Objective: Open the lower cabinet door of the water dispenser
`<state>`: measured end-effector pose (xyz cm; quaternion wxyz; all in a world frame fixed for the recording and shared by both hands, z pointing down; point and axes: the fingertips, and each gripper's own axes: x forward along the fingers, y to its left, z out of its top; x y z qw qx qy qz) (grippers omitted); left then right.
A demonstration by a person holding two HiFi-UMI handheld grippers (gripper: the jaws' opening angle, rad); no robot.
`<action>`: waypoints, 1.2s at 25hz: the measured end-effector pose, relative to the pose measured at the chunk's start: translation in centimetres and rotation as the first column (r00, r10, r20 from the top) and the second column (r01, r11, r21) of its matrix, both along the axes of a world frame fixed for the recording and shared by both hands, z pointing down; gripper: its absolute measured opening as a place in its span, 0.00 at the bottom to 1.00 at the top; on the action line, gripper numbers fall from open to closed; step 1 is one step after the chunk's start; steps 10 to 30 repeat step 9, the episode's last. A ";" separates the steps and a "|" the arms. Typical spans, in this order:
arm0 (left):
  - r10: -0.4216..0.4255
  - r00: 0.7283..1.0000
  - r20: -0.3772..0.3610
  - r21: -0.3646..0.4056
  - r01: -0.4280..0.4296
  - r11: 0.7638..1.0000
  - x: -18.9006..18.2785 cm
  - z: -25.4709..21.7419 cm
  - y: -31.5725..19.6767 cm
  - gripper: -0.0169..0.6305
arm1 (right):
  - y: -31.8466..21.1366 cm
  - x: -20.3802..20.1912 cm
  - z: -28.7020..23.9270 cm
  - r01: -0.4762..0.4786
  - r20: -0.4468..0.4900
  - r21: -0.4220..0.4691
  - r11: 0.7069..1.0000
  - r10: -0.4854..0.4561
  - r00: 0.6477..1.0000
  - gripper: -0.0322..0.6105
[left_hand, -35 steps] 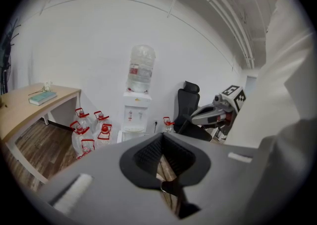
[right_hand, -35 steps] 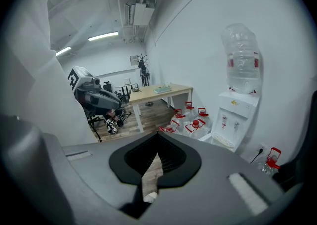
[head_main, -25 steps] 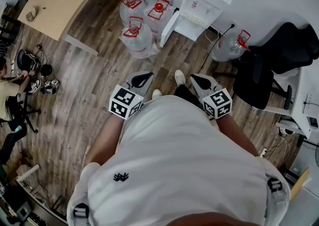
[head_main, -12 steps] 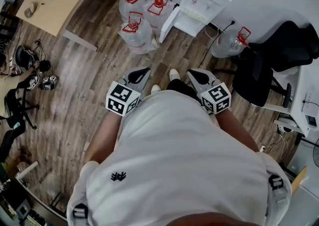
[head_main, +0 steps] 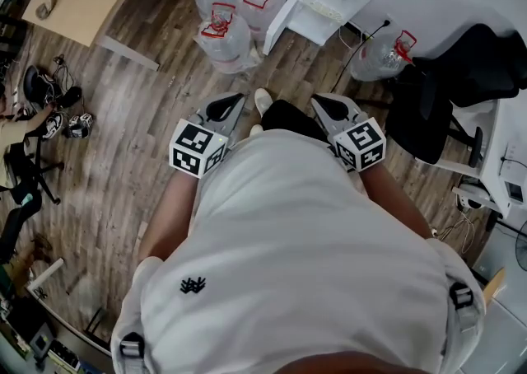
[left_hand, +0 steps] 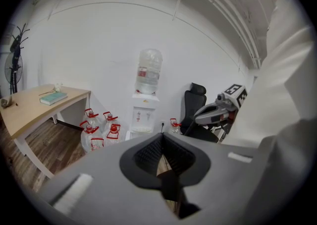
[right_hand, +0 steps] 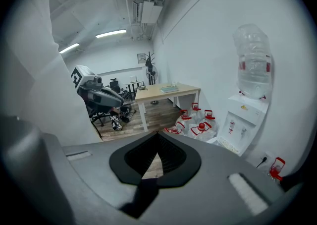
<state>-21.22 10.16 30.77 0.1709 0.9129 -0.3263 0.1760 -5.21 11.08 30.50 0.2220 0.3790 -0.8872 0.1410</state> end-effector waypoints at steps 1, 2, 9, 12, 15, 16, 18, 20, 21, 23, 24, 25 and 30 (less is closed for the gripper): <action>-0.005 1.000 -0.004 0.002 0.005 1.000 0.0 0.0 0.0 0.11 | -0.1 -0.1 0.0 0.004 -0.002 0.000 1.000 -0.004 1.000 0.05; -0.010 1.000 -0.007 0.001 0.010 1.000 -0.1 0.0 0.0 0.11 | -0.1 -0.3 -0.1 0.010 -0.002 0.002 1.000 -0.010 1.000 0.05; -0.025 1.000 -0.011 -0.017 0.025 1.000 -0.7 0.5 0.1 0.11 | -0.5 -1.8 -0.1 0.049 -0.003 0.004 0.999 -0.049 0.999 0.05; -0.025 1.000 -0.011 -0.017 0.025 1.000 -0.7 0.5 0.1 0.11 | -0.5 -1.8 -0.1 0.049 -0.003 0.004 0.999 -0.049 0.999 0.05; -0.025 1.000 -0.011 -0.017 0.025 1.000 -0.7 0.5 0.1 0.11 | -0.5 -1.8 -0.1 0.049 -0.003 0.004 0.999 -0.049 0.999 0.05; -0.025 1.000 -0.011 -0.017 0.025 1.000 -0.7 0.5 0.1 0.11 | -0.5 -1.8 -0.1 0.049 -0.003 0.004 0.999 -0.049 0.999 0.05; -0.025 1.000 -0.011 -0.017 0.025 1.000 -0.7 0.5 0.1 0.11 | -0.5 -1.8 -0.1 0.049 -0.003 0.004 0.999 -0.049 0.999 0.05; -0.025 1.000 -0.011 -0.017 0.025 1.000 -0.7 0.5 0.1 0.11 | -0.5 -1.8 -0.1 0.049 -0.003 0.004 0.999 -0.049 0.999 0.05; -0.025 1.000 -0.011 -0.017 0.025 1.000 -0.7 0.5 0.1 0.11 | -0.5 -1.8 -0.1 0.049 -0.003 0.004 0.999 -0.049 0.999 0.05; -0.025 1.000 -0.011 -0.017 0.025 1.000 -0.7 0.5 0.1 0.11 | -0.5 -1.8 -0.1 0.049 -0.003 0.004 0.999 -0.049 0.999 0.05; -0.025 1.000 -0.011 -0.017 0.025 1.000 -0.7 0.5 0.1 0.11 | -0.5 -1.8 -0.1 0.049 -0.003 0.004 0.999 -0.049 0.999 0.05; -0.025 1.000 -0.011 -0.017 0.025 1.000 -0.7 0.5 0.1 0.11 | -0.5 -1.8 -0.1 0.049 -0.003 0.004 0.999 -0.049 0.999 0.05; -0.025 1.000 -0.011 -0.017 0.025 1.000 -0.7 0.5 0.1 0.11 | -0.5 -1.8 -0.1 0.049 -0.003 0.004 0.999 -0.049 0.999 0.05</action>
